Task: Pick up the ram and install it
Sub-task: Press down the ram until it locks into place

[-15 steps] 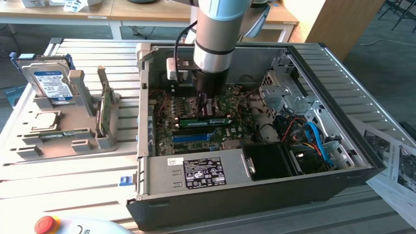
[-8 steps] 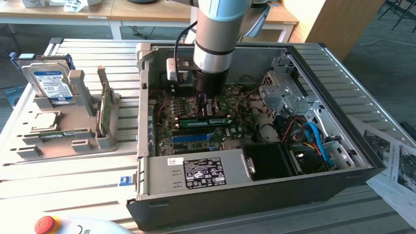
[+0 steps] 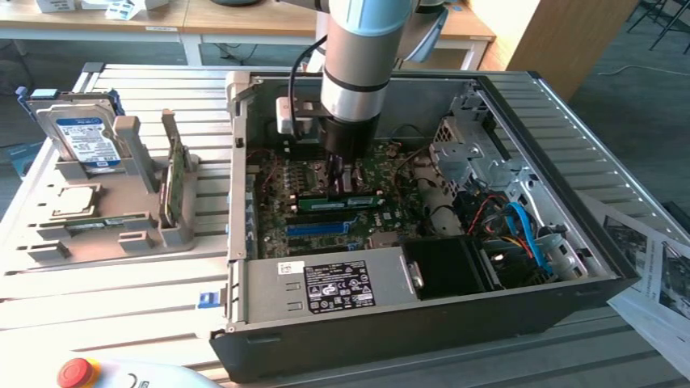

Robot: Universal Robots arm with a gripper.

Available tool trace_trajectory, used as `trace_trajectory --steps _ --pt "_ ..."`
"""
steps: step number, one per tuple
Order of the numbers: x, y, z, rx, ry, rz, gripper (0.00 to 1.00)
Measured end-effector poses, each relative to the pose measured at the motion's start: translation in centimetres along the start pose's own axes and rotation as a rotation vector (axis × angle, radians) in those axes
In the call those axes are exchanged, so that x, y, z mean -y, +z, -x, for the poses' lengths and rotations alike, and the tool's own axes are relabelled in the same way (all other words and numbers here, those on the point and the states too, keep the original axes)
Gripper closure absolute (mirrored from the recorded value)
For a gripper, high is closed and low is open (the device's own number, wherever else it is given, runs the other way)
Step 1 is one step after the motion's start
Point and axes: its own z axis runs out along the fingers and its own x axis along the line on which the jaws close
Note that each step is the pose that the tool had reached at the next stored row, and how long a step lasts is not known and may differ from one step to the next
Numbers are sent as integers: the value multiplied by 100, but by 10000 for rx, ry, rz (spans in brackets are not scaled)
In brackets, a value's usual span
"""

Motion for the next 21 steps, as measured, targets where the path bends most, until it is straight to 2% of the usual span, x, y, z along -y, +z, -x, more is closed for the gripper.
trace_trajectory --steps 21 --pt "0 17 0 1 1 -2 89"
